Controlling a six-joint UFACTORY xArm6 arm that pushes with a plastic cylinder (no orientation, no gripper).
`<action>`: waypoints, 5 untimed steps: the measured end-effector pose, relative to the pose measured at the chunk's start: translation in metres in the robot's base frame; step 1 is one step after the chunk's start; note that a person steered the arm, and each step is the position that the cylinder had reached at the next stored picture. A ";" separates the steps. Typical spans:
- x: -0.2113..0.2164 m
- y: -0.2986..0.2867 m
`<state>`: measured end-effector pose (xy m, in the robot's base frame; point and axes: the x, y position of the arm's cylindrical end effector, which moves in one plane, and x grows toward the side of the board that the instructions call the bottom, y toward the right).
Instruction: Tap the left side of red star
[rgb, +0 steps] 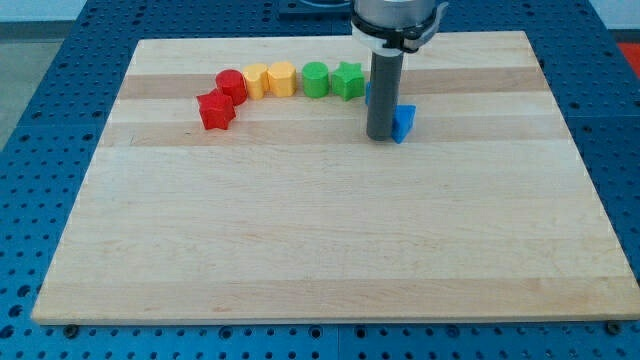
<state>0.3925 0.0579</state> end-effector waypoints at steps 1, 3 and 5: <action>0.000 0.000; 0.017 -0.075; 0.017 -0.216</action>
<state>0.4096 -0.1581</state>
